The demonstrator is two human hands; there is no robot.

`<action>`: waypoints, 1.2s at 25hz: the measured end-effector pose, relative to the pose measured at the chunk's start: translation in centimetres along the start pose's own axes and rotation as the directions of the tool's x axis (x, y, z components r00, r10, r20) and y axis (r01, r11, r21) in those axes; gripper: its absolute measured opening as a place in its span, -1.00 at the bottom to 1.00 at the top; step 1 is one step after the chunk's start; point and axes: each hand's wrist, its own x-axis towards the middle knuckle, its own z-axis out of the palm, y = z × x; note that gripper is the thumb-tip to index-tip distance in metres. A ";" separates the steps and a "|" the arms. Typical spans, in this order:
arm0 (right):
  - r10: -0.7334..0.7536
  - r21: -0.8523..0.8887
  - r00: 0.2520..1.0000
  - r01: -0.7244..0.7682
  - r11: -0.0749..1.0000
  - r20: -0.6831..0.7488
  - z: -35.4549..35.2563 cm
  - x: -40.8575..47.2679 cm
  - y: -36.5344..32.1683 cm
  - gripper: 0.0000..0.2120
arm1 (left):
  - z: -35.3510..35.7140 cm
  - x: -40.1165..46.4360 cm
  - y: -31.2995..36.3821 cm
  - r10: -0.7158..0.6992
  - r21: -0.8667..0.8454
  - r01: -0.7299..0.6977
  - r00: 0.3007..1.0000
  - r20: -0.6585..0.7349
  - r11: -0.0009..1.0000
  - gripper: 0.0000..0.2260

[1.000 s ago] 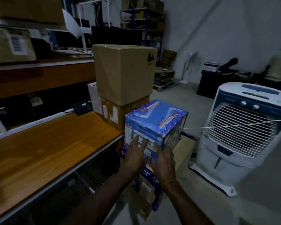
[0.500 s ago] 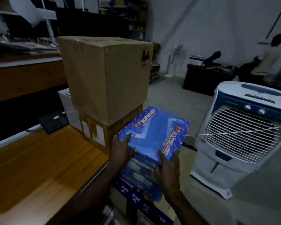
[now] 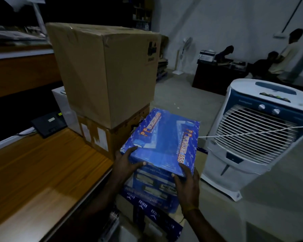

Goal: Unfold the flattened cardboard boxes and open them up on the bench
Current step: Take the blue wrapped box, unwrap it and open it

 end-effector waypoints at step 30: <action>0.157 0.030 0.985 -0.155 0.987 -0.078 -8.3 -18.2 2.5 -0.17 | 3.6 -23.2 -7.0 0.197 -0.090 -0.227 0.944 -0.265 0.970 -0.26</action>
